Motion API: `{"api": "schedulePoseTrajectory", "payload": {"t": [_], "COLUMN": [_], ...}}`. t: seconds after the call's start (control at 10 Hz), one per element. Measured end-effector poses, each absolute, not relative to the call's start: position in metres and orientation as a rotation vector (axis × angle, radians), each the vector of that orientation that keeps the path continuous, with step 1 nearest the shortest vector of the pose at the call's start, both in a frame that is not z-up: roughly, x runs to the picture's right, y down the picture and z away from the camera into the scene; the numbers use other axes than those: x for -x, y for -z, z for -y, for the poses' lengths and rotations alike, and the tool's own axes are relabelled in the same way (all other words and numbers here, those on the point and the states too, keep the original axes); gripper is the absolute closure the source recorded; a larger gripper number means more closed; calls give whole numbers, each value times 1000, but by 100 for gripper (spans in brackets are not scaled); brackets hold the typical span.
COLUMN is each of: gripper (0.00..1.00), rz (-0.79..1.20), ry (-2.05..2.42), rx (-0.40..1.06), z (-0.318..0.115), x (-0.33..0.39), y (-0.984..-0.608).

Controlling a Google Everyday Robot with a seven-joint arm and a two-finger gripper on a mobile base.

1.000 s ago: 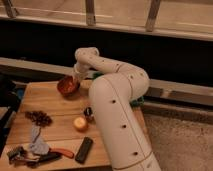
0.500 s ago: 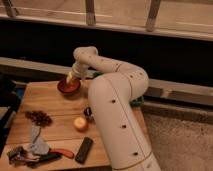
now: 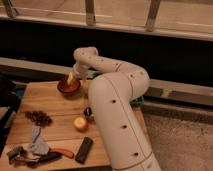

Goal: Stack bowls into tray

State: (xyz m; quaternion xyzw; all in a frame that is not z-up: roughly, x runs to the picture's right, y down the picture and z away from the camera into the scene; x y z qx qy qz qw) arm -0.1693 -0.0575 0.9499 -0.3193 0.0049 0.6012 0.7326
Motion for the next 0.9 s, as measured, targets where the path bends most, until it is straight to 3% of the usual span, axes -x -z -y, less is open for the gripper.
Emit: {"api": "schedulePoseTrajectory", "payload": {"t": [0.6, 0.9], "gripper": [38, 65], "rz": [-73, -61], "ry": [-1321, -1299], "rx": [819, 865], "z": [12, 7], "x": [175, 184], "y": [-972, -973]}}
